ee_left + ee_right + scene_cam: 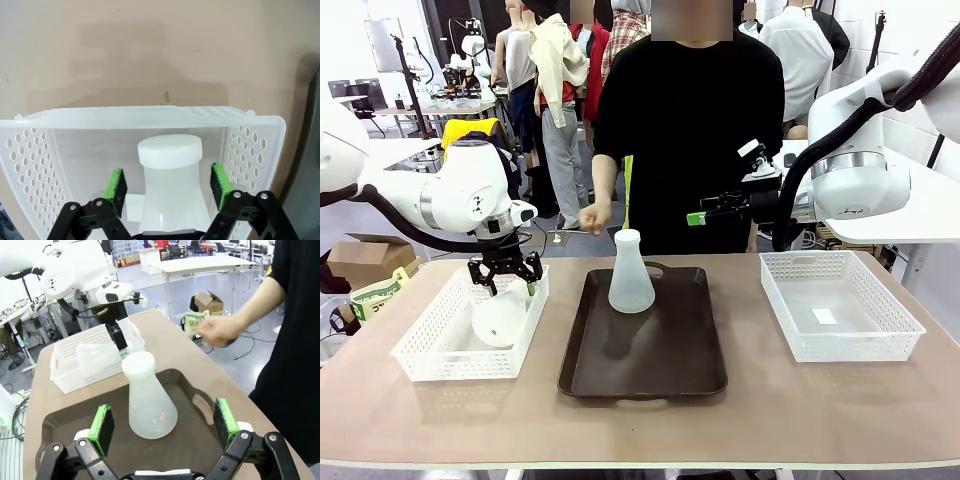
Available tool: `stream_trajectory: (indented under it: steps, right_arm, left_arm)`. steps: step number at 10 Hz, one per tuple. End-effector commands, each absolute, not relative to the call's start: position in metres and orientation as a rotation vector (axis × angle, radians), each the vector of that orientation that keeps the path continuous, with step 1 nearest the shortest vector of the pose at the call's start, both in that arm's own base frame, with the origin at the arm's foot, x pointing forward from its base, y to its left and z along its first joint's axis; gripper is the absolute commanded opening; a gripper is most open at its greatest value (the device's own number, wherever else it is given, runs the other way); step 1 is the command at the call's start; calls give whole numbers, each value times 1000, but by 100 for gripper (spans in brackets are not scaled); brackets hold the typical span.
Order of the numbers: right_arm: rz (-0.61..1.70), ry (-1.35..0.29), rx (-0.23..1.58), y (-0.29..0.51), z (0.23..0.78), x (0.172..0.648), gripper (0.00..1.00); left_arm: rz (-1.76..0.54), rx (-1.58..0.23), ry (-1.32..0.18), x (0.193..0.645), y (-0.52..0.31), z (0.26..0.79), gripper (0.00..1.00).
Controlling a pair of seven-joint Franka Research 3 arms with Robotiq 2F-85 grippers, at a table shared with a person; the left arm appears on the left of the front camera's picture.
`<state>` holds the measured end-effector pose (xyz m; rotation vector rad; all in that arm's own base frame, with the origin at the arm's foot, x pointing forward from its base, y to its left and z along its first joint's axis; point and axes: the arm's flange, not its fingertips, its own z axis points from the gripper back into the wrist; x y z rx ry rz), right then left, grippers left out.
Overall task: Prepare the laboratory tools.
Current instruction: Pick up the Big flask that the person points to.
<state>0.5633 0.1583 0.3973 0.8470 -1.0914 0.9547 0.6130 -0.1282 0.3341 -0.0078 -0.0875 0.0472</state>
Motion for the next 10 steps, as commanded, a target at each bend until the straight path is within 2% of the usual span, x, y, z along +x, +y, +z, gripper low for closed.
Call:
stream_trajectory:
  steps: [1,4,8,9,10]
  right_arm:
    - [957,-1077,849,159,398,564,100]
    - [957,-1077,849,159,398,564,100]
    - [957,-1077,849,159,398,564,100]
    - [957,-1077,849,159,398,564,100]
    - [957,-1077,849,159,398,564,100]
  left_arm:
    - [52,-37,-56,619,-128,338,54]
    - [56,-28,-44,619,-129,335,0]
    - [71,-29,-50,617,-126,335,0]
    - [96,-40,3,614,-121,334,0]
    - [64,-21,-53,613,-128,334,0]
